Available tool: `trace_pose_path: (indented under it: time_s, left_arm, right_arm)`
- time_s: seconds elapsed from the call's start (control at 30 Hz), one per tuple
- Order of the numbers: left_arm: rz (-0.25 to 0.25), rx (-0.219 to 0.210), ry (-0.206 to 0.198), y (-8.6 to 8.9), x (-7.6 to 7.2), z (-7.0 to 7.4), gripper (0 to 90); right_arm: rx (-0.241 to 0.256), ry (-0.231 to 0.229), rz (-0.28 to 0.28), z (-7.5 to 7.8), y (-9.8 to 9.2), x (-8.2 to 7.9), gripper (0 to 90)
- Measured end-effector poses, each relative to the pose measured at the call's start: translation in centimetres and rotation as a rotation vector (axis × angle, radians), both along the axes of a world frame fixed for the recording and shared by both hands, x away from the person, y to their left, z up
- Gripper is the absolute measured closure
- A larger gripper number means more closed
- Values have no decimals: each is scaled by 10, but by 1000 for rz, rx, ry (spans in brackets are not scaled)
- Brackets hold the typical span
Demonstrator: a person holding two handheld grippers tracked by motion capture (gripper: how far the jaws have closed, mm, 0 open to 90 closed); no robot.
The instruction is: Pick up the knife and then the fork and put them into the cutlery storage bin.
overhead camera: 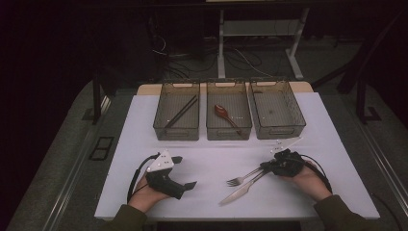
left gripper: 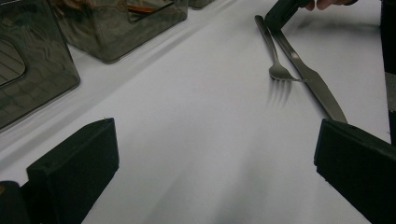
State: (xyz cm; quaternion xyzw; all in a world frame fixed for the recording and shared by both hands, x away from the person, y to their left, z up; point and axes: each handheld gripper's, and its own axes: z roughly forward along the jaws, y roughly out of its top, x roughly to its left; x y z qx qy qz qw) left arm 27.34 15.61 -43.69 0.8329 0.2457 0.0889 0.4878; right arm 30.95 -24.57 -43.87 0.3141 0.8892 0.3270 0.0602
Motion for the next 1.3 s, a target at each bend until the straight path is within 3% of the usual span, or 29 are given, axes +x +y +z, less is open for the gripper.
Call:
trace_pose_path:
  time_s: [0.87, 1.3]
  left_arm:
    - [-11, 12, 5, -2, -1, 0, 0]
    - [-11, 9, 4, -2, -1, -1, 0]
  right_arm:
    - [-51, 42, 34, 1, 3, -5, 889]
    - [-74, 72, 80, 3, 3, -15, 890]
